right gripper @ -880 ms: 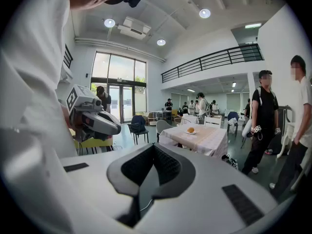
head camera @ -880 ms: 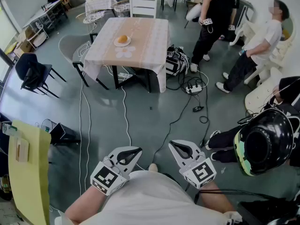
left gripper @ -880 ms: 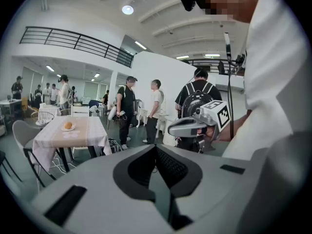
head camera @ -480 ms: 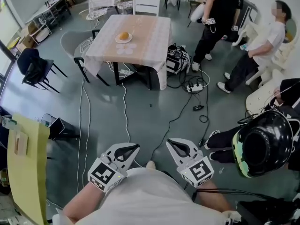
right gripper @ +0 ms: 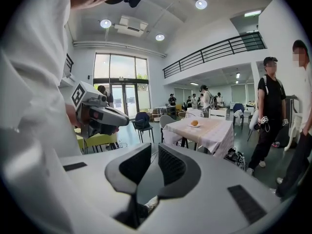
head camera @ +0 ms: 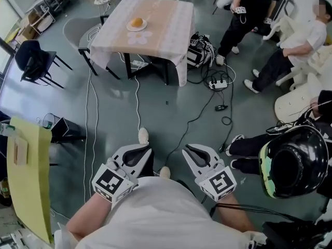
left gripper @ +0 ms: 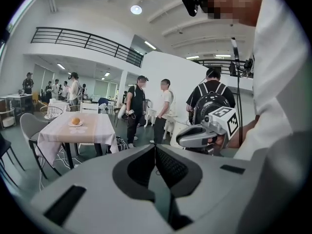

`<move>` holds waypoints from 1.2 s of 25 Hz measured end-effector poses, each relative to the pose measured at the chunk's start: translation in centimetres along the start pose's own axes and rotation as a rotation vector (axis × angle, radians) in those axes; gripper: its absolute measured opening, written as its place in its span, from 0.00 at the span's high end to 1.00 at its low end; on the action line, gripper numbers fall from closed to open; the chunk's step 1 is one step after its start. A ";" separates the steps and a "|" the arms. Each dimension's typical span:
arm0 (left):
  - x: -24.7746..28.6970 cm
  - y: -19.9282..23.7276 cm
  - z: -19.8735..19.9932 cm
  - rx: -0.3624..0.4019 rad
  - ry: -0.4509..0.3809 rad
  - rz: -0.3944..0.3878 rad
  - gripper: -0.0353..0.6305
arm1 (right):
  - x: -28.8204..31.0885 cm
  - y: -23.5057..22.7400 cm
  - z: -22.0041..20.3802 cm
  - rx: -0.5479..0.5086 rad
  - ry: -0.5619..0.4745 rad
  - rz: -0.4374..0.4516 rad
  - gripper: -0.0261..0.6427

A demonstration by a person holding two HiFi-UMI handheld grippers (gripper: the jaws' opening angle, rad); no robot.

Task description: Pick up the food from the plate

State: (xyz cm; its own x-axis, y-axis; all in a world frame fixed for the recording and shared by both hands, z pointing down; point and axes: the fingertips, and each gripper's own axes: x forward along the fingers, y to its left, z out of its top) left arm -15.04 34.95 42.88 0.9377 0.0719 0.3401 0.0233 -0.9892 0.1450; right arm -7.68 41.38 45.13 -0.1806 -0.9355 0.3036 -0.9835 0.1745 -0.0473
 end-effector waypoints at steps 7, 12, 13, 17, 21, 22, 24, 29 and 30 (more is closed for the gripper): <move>4.7 9.1 1.8 -0.077 -0.034 -0.043 0.87 | 6.3 -6.0 1.0 -0.001 0.072 -0.043 0.81; 6.8 18.8 7.3 -0.085 -0.084 -0.055 0.87 | 14.3 -11.8 5.4 -0.052 0.119 -0.063 0.81; 6.9 20.6 8.1 -0.075 -0.089 -0.052 0.87 | 16.2 -13.0 6.4 -0.073 0.119 -0.062 0.81; 7.1 27.7 9.1 -0.051 -0.064 -0.035 0.85 | 23.6 -16.6 9.5 -0.134 0.128 -0.044 0.79; 7.1 32.5 10.8 -0.066 -0.083 0.022 0.84 | 29.5 -19.6 11.6 -0.172 0.127 0.014 0.76; 7.1 33.5 11.1 -0.079 -0.093 0.042 0.83 | 30.9 -20.5 11.9 -0.179 0.132 0.033 0.76; 7.2 35.7 11.4 -0.117 -0.113 0.088 0.83 | 34.1 -22.5 12.4 -0.200 0.144 0.072 0.75; 8.3 41.4 11.6 -0.171 -0.113 0.207 0.82 | 42.9 -28.5 12.9 -0.292 0.174 0.175 0.70; 8.6 42.6 11.8 -0.173 -0.111 0.234 0.82 | 44.7 -29.7 13.1 -0.316 0.181 0.197 0.70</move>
State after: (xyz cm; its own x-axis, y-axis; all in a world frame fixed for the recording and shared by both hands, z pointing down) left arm -1.92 -8.07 41.00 0.9430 -0.1786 0.2809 -0.2477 -0.9402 0.2337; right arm 13.36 -9.67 47.68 -0.3330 -0.8108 0.4814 -0.8742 0.4568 0.1646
